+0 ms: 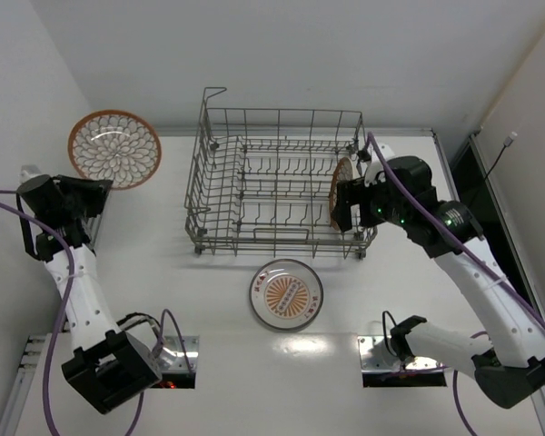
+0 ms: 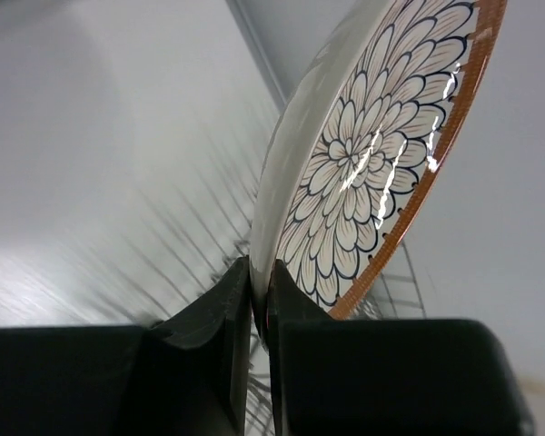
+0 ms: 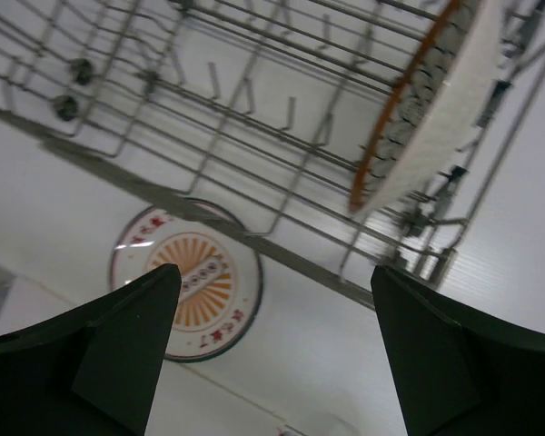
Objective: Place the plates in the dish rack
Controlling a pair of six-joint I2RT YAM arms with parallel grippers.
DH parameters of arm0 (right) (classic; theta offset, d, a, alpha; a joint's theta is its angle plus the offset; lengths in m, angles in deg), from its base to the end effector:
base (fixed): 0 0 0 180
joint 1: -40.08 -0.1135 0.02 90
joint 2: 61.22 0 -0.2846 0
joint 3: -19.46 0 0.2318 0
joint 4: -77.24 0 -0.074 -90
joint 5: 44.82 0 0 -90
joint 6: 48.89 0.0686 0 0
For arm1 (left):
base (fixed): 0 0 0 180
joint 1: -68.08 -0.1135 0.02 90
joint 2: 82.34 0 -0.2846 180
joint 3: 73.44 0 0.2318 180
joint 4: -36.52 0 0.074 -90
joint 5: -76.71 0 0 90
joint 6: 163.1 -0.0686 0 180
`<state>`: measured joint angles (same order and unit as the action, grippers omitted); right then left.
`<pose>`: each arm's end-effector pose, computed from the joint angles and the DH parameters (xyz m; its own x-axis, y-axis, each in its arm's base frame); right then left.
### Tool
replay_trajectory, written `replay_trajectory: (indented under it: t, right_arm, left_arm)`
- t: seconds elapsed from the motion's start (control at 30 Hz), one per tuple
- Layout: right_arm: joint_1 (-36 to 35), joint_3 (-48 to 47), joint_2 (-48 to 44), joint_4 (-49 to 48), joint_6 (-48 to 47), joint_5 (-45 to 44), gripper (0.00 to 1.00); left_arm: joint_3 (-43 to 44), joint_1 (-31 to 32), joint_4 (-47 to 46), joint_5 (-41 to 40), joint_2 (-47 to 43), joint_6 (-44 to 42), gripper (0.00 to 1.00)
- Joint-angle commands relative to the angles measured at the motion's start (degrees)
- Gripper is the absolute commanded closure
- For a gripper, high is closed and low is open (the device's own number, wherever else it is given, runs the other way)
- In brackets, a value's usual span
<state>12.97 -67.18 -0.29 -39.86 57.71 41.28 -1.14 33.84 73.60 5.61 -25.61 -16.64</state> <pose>0.1838 0.0888 0.3767 -0.6317 -0.0032 -0.7752 -0.2358 0.9534 0.1882 0.1914 0.1034 0.3627 0.0686 -0.9072 -0.4150 -0.4091 0.3539 -0.8411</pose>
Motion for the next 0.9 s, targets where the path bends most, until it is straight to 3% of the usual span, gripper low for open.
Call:
replay_trajectory:
  t: [0.0, 0.17, 0.37, 0.47, 0.63, 0.77, 0.87]
  right_arm:
    - [0.2, -5.3, -0.9, -6.3, -0.3, 16.6, 0.15]
    - [0.7, -12.2, 0.5, -7.6, 1.5, 19.8, 0.11]
    - [0.7, -16.3, 5.2, -10.5, 4.2, 24.5, 0.11]
    - [1.3, -15.8, 6.7, -14.2, 5.6, 25.2, 0.11]
    - [2.4, -13.2, 12.1, -22.4, 9.9, 35.2, 0.11]
    - [3.5, -10.3, 15.6, -31.7, 15.3, 43.6, 0.11]
    - [4.0, -8.8, 16.2, -34.1, 16.8, 44.2, 0.08]
  left_arm:
    - [0.4, 3.6, -15.9, 14.7, -1.8, 7.0, 1.0]
    - [1.6, 9.1, -18.9, 21.3, -3.6, 8.3, 1.0]
    - [3.3, 14.0, -18.9, 23.8, -6.9, 8.3, 1.0]
    - [3.3, 16.8, -17.6, 25.0, -7.4, 8.8, 1.0]
    - [1.2, 22.8, -14.9, 25.0, -8.0, 7.4, 1.0]
    - [0.6, 30.9, -14.1, 25.0, -6.2, 5.4, 1.0]
    - [0.6, 36.0, -12.8, 24.4, -4.5, 3.7, 1.0]
